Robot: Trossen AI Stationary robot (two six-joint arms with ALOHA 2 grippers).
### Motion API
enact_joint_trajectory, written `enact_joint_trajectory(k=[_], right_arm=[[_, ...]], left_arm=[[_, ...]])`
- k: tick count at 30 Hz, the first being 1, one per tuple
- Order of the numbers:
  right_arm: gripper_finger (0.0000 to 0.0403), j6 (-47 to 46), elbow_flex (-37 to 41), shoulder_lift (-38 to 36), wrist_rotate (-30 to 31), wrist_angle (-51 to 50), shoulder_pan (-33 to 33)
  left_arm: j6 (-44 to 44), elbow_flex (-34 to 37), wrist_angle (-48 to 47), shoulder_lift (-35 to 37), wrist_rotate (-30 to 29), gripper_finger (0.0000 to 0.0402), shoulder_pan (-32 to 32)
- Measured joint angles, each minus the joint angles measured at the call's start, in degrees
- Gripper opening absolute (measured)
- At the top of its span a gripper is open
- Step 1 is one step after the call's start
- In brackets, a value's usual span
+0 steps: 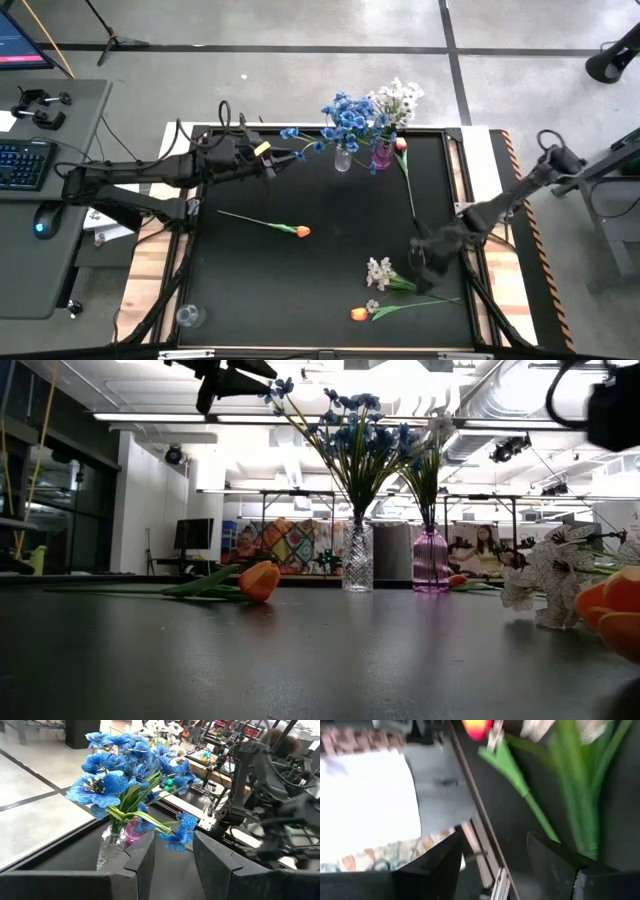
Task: Sort flowers into vase by color
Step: Put the white flowers into the purple vase
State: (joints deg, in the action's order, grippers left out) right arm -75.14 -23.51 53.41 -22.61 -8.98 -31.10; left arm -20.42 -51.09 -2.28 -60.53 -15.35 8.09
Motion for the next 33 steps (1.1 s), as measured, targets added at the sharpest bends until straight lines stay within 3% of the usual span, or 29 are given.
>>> enact_joint_trajectory(k=[4, 10, 13, 18, 21, 24, 33], right_arm=[[0.0202, -1.0, -1.7, 7.3, 0.0, 3.1, -4.4], [0.0178, 7.8, -10.8, 15.4, 1.5, -9.9, -5.7], [0.0167, 12.5, -17.1, 17.7, 5.8, -20.4, -5.9], [0.0161, 13.4, -24.4, 21.3, 18.1, -36.6, -9.8], [0.0163, 10.7, -24.6, 22.7, 20.4, -36.5, -12.3], [0.0163, 6.7, -23.4, 24.1, 18.6, -33.0, -13.7], [0.0163, 6.2, -21.0, 30.2, 18.3, -28.9, -14.3]], left_arm=[[1.1, 0.0, 0.0, 0.0, 0.0, 0.0119, 0.7], [1.1, 0.0, 0.0, 0.0, 0.0, 0.0119, 1.5], [1.1, 0.0, 0.0, 0.0, 0.0, 0.0119, 1.7], [1.1, 0.0, 0.0, 0.0, 0.0, 0.0119, 1.7], [1.1, 0.0, 0.0, 0.0, 0.0, 0.0119, 1.7], [1.1, 0.0, 0.0, 0.0, 0.1, 0.0119, 1.7], [1.0, 0.0, 0.0, 0.0, 1.8, 0.0119, 1.7]])
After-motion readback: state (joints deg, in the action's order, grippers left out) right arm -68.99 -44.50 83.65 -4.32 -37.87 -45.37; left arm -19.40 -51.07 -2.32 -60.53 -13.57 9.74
